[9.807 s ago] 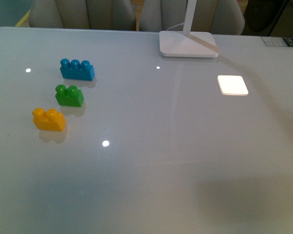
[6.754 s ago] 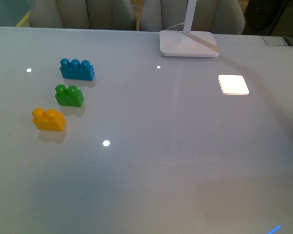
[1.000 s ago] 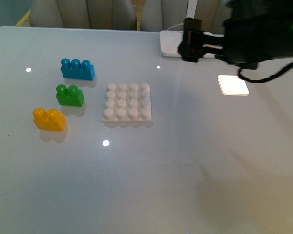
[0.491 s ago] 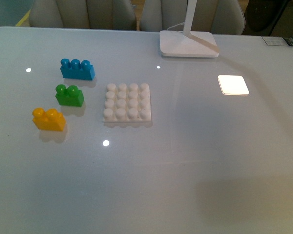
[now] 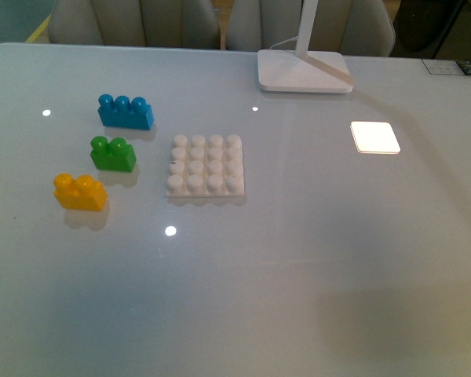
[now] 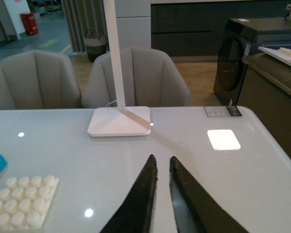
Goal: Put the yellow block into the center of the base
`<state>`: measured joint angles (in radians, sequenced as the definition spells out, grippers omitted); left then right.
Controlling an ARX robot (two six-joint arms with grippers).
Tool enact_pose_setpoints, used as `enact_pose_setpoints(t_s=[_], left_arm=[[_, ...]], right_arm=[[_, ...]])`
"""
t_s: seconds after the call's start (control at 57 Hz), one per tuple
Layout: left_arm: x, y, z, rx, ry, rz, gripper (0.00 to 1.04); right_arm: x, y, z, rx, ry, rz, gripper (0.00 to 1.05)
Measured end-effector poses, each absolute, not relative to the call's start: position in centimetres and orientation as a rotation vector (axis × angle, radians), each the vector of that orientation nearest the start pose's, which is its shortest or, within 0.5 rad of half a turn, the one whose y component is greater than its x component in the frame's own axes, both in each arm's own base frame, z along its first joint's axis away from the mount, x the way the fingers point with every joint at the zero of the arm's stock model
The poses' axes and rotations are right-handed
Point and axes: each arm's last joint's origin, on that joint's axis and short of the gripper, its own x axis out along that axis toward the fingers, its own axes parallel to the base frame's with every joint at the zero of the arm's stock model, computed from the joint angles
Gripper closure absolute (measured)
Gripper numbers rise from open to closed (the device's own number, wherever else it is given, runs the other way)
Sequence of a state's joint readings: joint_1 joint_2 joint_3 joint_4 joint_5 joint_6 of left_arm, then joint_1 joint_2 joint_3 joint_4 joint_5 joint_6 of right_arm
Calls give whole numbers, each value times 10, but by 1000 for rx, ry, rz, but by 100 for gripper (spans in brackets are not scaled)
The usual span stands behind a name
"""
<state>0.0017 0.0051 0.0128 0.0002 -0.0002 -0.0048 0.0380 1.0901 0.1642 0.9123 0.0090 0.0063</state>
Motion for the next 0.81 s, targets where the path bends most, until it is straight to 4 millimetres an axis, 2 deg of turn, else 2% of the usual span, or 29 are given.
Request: enact_pose_setpoints(t_s=[0.175, 0.281, 0.807], left_arm=[[97, 0, 167, -5, -8, 2, 7], [97, 0, 167, -5, -8, 2, 7], [97, 0, 167, -5, -8, 2, 7]], right_arm=[[172, 0, 172, 4, 15, 1, 103], [159, 0, 161, 3, 22, -1, 103], [132, 0, 169, 3, -5, -1, 103]])
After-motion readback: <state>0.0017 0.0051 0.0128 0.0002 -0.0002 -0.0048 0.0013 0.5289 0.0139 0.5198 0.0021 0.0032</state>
